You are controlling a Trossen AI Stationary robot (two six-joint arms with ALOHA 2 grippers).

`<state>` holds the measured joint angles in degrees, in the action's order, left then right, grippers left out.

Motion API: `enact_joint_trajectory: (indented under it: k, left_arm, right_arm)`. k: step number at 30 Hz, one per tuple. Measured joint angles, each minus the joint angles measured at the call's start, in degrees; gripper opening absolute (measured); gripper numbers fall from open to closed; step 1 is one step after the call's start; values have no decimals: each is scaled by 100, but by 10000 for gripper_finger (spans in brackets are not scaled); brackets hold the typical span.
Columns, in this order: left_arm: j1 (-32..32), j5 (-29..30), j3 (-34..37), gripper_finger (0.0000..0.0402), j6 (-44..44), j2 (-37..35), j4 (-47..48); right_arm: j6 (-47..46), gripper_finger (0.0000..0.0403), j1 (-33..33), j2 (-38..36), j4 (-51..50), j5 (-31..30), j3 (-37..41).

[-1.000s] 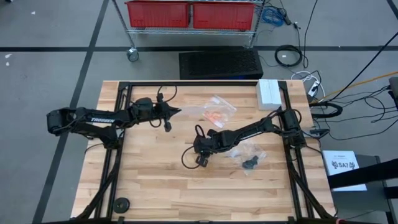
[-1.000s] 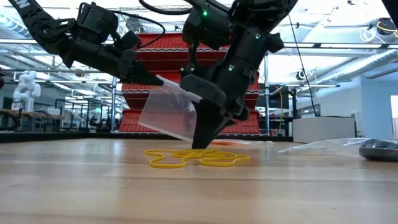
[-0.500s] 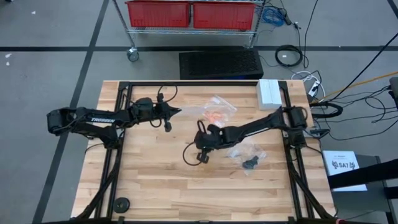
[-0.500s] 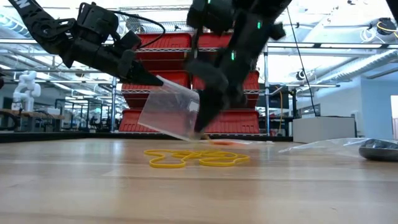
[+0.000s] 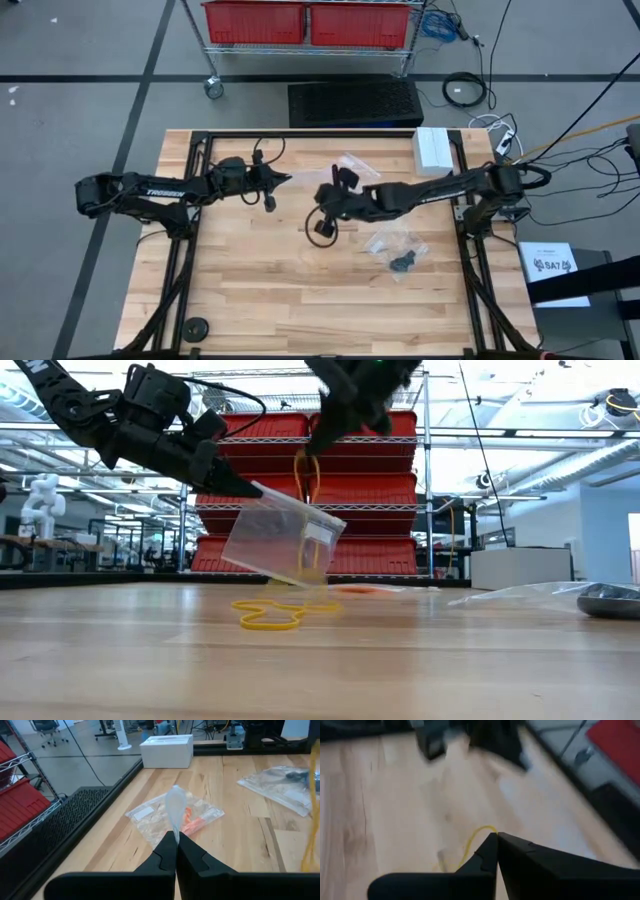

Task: Sort rubber bands
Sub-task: Put the yellow rubber band into the open transparent zip bag

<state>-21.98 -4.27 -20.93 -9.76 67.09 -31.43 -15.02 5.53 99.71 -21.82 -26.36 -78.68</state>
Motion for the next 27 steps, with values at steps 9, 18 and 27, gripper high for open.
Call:
enact_joint_trajectory:
  k: [9,18,27]
  left_arm:
    - [0,-35,0,2,0,-1,12]
    - [0,-39,0,2,-2,0,32]
    - [0,-42,0,2,-4,0,78]
  right_arm:
    - [866,0,-154,-73,72,-84,-635]
    - [1189,0,-178,-73,17,-60,-1106]
    - [1420,0,-84,-75,-174,-66,-1480]
